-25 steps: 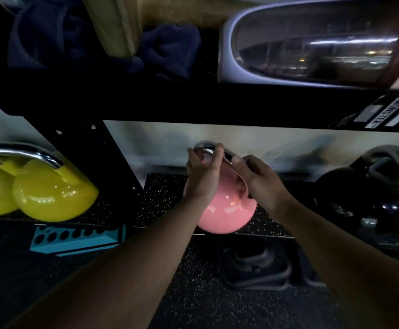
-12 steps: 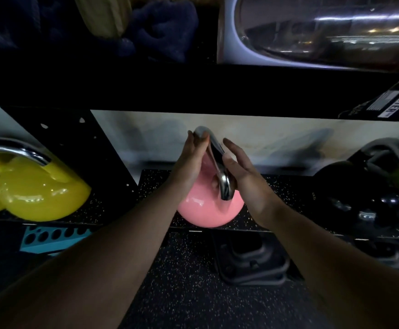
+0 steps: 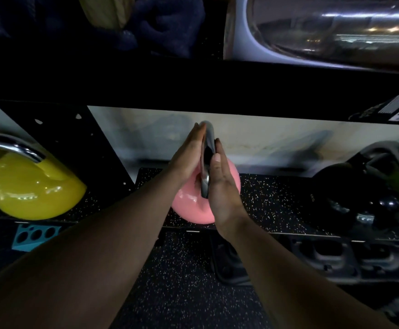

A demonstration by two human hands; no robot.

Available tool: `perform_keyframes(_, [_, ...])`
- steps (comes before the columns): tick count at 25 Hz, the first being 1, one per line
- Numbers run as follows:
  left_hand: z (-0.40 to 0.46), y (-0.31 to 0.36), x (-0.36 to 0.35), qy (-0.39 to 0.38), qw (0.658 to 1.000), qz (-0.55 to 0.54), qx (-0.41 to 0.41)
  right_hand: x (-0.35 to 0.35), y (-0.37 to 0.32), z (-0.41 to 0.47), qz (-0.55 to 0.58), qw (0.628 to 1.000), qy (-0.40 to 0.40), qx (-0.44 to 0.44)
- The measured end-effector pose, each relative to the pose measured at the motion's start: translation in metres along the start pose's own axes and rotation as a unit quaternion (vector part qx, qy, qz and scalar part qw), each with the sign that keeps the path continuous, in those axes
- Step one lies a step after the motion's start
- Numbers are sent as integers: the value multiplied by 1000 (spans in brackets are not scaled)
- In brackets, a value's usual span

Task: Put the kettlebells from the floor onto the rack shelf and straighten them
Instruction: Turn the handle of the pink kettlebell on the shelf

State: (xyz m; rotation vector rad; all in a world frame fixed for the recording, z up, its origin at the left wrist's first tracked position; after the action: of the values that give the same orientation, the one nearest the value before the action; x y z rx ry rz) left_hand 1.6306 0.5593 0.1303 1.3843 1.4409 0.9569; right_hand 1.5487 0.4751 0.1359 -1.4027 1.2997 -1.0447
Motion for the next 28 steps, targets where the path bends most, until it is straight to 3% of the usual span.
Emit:
perform_keyframes(16, [0, -8, -2, -25, 999, -12, 19, -2, 4, -2, 16, 1000, 8, 2])
perform_keyframes(24, [-14, 12, 3, -12, 999, 32, 22, 8, 1, 0, -90, 996, 11, 3])
perform_keyframes(28, [-39, 15, 17, -9, 996, 87, -29, 18, -15, 3, -146, 989, 0, -23])
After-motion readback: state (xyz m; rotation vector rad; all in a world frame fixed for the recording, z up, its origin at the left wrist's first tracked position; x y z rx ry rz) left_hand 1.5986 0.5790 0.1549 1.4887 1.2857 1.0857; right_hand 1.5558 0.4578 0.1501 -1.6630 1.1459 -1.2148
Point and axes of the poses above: each hand's wrist, its own z-axis towards the middle knuckle, its own x-axis out of the back of the hand, y = z × x, the point moved 4 cm from there along z, towards the middle knuckle, and after that the axes turned 6 degrees about -z, right-handed, at the moved point
